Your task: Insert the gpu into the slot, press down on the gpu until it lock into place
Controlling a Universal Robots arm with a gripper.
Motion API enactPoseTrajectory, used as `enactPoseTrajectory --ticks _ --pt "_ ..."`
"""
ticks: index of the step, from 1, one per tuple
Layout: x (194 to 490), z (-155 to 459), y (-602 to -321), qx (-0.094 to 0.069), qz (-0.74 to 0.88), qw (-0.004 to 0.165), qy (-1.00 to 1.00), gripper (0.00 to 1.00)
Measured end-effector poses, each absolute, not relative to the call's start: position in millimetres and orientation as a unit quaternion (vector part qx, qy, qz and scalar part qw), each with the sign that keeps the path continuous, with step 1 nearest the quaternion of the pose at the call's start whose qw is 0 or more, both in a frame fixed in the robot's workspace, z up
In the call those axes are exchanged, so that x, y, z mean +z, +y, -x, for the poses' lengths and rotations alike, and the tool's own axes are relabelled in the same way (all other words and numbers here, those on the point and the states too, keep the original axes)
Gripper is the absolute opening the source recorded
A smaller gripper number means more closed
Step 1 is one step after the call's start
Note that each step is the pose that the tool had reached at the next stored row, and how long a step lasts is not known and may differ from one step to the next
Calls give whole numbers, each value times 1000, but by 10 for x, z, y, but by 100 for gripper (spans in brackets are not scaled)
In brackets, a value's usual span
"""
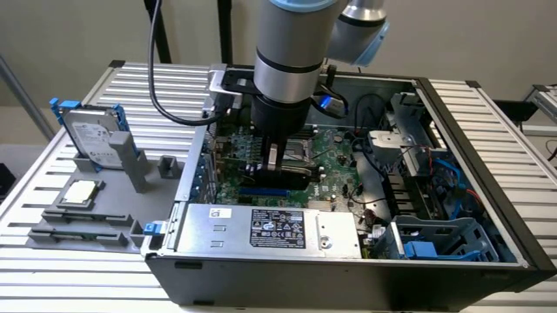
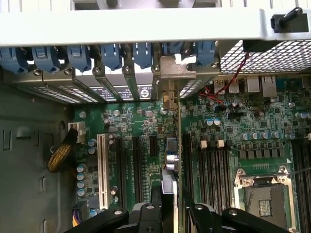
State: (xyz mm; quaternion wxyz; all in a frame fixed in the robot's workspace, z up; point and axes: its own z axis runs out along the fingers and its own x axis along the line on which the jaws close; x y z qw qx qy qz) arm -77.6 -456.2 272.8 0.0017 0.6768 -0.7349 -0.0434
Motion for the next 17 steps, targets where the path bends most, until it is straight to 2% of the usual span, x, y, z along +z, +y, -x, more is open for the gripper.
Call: enactPoseTrajectory --ticks 17 --pt "2695 801 -4561 -43 -684 2 -728 26"
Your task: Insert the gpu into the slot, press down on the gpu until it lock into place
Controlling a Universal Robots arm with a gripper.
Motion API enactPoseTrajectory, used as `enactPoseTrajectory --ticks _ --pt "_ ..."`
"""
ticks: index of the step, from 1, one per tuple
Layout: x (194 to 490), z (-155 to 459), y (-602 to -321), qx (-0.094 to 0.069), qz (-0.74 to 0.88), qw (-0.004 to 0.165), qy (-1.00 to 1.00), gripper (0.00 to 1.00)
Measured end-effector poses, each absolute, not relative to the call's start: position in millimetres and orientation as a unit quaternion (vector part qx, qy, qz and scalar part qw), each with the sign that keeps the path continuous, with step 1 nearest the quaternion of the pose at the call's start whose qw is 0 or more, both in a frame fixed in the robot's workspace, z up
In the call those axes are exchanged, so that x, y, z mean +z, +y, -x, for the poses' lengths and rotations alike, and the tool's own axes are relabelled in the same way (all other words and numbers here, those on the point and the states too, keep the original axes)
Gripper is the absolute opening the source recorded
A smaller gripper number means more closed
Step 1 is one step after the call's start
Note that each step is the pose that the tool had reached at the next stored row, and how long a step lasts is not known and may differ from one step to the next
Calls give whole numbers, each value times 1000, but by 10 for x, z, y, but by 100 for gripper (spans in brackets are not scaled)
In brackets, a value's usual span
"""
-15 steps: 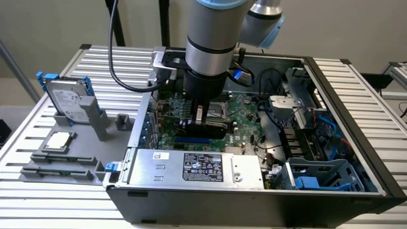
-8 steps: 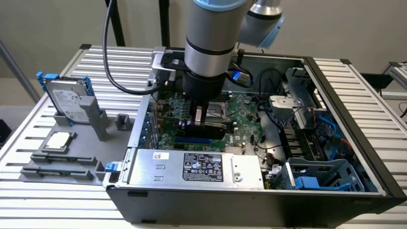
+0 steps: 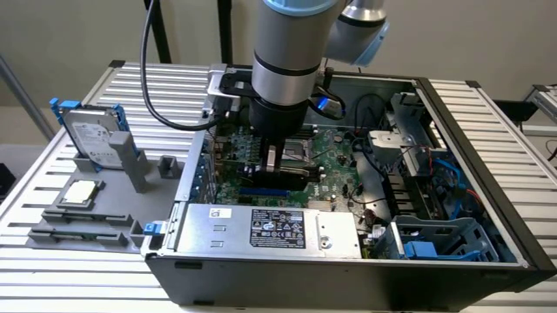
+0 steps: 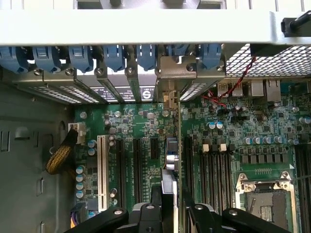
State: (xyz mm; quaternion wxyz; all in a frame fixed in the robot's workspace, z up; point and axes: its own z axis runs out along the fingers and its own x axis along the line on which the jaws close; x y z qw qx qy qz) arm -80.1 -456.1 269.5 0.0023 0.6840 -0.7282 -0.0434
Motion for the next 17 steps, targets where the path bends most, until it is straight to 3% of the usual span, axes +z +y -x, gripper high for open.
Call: enactPoseTrajectory --ticks 17 --pt "2685 801 -4545 -43 -695 3 -718 26"
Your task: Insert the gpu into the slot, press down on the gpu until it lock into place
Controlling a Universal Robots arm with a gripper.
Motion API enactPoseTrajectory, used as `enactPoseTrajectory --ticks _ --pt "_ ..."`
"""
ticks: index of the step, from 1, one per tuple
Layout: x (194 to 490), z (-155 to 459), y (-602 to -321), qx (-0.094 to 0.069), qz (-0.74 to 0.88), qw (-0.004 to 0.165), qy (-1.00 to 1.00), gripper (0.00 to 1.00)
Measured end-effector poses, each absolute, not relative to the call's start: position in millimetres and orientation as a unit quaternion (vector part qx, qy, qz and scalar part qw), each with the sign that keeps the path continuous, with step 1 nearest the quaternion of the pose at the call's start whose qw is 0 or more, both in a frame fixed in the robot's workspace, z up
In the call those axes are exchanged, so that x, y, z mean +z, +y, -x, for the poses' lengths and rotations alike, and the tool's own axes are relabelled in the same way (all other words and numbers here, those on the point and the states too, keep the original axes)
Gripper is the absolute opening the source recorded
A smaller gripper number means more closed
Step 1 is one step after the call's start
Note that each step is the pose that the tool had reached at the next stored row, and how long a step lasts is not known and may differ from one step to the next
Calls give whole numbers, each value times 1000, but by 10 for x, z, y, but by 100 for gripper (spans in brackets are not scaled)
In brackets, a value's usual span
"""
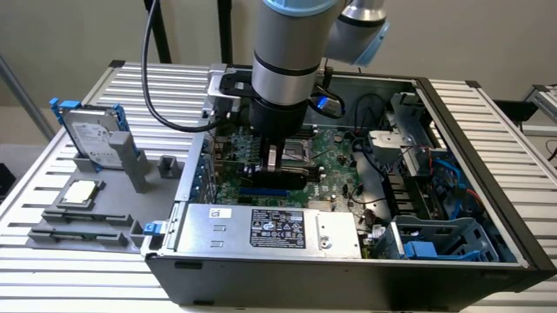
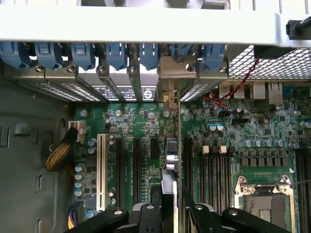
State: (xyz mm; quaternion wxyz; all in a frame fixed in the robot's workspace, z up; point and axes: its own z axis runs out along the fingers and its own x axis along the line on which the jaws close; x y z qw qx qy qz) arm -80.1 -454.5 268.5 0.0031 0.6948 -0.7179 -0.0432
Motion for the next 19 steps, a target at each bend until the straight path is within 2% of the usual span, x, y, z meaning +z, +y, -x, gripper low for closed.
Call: enactPoseTrajectory --ticks 19 --pt "2593 802 -4546 -47 -698 7 -715 26"
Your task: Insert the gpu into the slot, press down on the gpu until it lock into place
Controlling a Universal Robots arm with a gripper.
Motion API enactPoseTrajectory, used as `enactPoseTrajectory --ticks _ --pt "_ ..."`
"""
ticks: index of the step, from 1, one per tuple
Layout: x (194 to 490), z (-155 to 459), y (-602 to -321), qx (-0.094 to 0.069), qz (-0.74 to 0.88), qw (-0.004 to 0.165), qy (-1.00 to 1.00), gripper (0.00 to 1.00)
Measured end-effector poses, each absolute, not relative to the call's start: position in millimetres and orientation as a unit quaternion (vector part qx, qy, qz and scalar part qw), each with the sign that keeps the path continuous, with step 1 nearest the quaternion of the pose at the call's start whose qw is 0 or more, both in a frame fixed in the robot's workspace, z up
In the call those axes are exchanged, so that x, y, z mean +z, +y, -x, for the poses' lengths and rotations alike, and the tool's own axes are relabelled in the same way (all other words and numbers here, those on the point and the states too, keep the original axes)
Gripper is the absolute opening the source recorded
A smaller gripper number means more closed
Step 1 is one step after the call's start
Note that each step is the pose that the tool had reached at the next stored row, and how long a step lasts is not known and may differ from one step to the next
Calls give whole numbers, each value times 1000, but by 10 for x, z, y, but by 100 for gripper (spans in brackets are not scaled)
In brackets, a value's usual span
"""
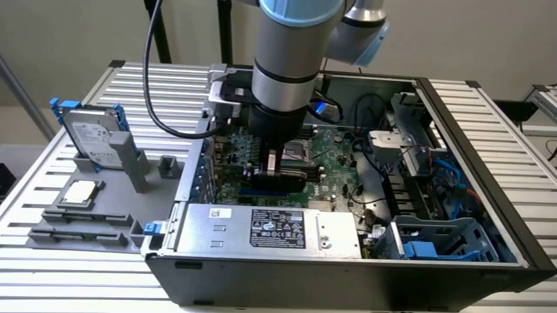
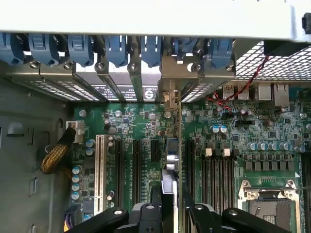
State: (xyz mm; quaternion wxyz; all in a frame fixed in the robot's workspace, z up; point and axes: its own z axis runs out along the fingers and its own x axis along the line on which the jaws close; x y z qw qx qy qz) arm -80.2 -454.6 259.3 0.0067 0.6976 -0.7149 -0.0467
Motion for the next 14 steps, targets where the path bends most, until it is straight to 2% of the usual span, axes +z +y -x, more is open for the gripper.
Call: enactPoseTrajectory --ticks 14 --pt "2580 796 -4543 -48 -699 8 -713 26"
